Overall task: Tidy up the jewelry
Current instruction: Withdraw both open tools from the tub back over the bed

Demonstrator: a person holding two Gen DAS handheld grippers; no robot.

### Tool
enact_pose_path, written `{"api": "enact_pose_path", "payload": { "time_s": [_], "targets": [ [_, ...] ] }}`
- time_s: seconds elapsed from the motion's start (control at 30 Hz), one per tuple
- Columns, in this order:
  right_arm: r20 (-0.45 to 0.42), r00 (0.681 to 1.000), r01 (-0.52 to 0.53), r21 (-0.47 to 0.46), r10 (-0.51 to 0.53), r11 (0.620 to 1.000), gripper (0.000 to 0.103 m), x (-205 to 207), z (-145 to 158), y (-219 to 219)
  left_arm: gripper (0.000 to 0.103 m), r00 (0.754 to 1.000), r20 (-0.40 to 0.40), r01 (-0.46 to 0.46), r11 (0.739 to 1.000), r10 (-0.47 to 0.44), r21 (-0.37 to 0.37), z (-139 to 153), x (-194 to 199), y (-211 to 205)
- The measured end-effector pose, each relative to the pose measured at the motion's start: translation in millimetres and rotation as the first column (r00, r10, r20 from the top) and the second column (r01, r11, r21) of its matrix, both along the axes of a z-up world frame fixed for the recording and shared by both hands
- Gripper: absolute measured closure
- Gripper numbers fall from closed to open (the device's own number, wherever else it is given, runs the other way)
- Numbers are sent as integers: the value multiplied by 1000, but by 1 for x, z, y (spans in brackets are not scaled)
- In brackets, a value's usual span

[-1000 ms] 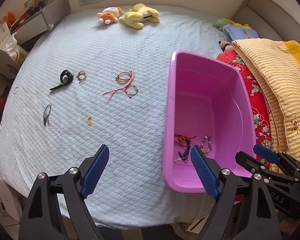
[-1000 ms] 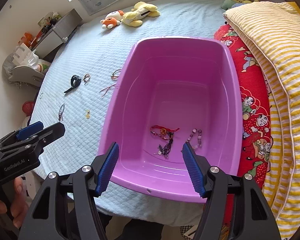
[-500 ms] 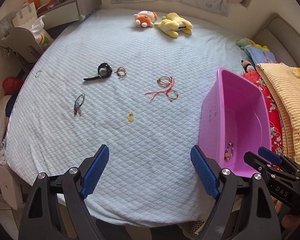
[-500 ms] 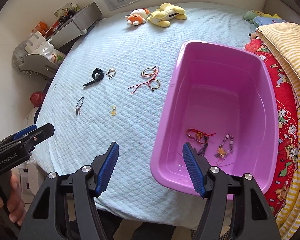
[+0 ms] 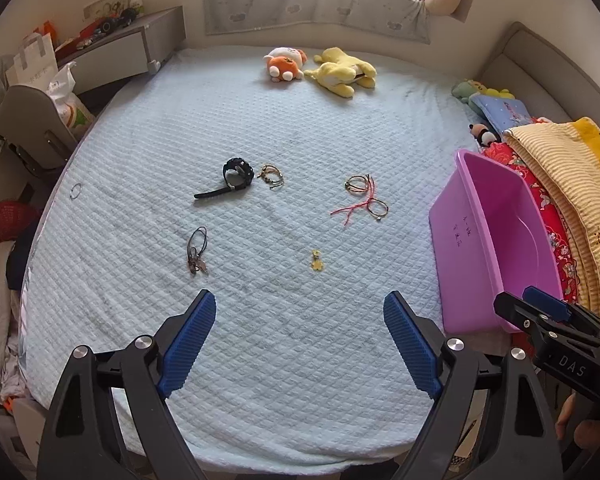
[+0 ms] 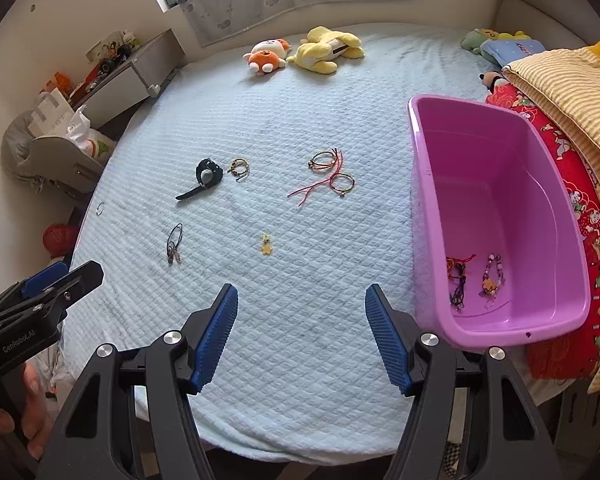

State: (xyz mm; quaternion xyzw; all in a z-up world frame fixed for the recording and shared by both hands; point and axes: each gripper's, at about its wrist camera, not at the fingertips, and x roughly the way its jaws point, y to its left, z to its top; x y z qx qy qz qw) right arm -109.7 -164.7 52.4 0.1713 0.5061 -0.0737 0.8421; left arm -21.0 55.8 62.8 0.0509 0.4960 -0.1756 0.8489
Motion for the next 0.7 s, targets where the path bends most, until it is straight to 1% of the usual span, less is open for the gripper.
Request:
{"api": "enact_pose_path", "payload": {
  "time_s": [0.13, 0.27, 0.33, 0.53, 0.7],
  "targets": [
    [0, 999, 54, 6, -54, 999, 40, 7, -7, 23, 19, 1000, 11, 23, 1000, -23, 6, -11, 11, 25],
    [-5, 998, 67, -2, -67, 998, 38, 15, -15, 38, 18, 1000, -21, 12, 1000, -12, 2, -29, 19, 45],
    [-5, 998, 64, -4, -64, 998, 38, 21, -22, 45, 18, 999, -33, -1, 1000, 2, 12, -41, 23, 54],
    [-15, 999, 35, -3, -35, 999, 38, 43, -56, 61, 18, 998, -42, -50, 997, 52, 54, -78, 42, 70],
    [3, 1000, -1, -9, 1, 1000, 38, 65, -88, 72, 18, 991, -36, -122, 989, 125, 79, -106, 64, 85]
  ]
}}
